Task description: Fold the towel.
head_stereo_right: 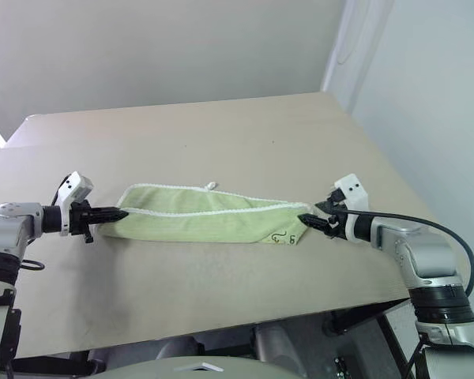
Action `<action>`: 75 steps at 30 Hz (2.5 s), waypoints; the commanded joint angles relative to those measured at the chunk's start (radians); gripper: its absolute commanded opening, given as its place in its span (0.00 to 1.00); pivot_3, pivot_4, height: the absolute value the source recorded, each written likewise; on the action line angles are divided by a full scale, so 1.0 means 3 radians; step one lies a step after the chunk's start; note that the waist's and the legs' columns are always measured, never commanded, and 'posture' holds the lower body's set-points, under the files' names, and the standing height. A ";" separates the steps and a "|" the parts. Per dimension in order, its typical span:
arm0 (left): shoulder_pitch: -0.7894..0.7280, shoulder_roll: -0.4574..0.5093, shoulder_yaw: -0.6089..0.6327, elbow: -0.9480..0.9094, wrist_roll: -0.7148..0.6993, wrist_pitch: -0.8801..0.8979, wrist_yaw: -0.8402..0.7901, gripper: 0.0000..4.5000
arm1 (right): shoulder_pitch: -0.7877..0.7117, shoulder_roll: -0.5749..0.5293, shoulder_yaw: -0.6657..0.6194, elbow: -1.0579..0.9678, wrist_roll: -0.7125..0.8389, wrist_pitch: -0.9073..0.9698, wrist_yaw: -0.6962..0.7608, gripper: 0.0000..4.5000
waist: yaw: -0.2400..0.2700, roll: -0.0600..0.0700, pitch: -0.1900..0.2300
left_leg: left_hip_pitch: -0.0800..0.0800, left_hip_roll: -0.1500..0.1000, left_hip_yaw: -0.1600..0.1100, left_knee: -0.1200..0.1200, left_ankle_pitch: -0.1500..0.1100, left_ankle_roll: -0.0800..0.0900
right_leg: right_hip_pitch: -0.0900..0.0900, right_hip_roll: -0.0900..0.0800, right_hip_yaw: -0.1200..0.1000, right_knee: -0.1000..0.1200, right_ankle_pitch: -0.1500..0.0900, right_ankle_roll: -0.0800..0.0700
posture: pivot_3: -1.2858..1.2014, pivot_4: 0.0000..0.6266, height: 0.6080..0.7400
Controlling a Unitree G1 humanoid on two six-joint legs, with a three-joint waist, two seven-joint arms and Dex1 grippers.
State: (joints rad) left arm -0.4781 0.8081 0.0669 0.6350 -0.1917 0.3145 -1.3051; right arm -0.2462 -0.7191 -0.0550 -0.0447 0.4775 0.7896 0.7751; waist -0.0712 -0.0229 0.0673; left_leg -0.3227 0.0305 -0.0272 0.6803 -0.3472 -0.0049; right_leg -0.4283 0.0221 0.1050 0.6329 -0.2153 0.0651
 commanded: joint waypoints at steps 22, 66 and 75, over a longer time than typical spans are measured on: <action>-0.0383 -0.0056 0.0092 0.0198 -0.0090 -0.0026 0.0186 0.00 | -0.0115 -0.0033 -0.0373 -0.0510 0.0287 0.0010 0.0075 0.01 | 0.0005 0.0000 0.0000 | -0.0001 0.0000 0.0000 0.0001 0.0000 0.0000 | 0.0000 0.0000 0.0000 0.0001 0.0000 0.0000 | 0.52 0.00 0.79; 0.0749 0.0821 0.0633 -0.0856 -0.0222 -0.0392 -0.0245 0.00 | 0.1147 -0.0704 -0.1145 -0.1595 0.0817 -0.0393 0.1085 0.01 | 0.0003 -0.0001 0.0002 | 0.0010 0.0002 0.0002 0.0017 0.0002 -0.0003 | -0.0003 0.0006 0.0007 0.0054 -0.0005 -0.0011 | 0.52 0.00 0.79; 0.1633 0.1152 0.0947 -0.1247 -0.0275 -0.0442 -0.0242 0.00 | 0.2025 -0.0768 -0.1389 -0.1901 0.0674 -0.0589 0.1222 0.01 | 0.0001 -0.0011 0.0006 | 0.0013 0.0003 0.0008 0.0010 0.0001 -0.0004 | -0.0011 -0.0002 0.0004 0.0039 -0.0006 -0.0011 | 0.52 0.00 0.79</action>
State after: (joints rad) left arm 0.0354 1.1079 0.2829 0.2543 -0.2718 0.1706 -1.3987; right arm 0.3779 -0.9294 -0.4008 -0.5911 0.6796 0.6320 1.1449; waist -0.0709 -0.0262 0.0692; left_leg -0.3186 0.0313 -0.0248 0.6835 -0.3468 -0.0063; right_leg -0.4318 0.0214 0.1060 0.6445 -0.2171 0.0619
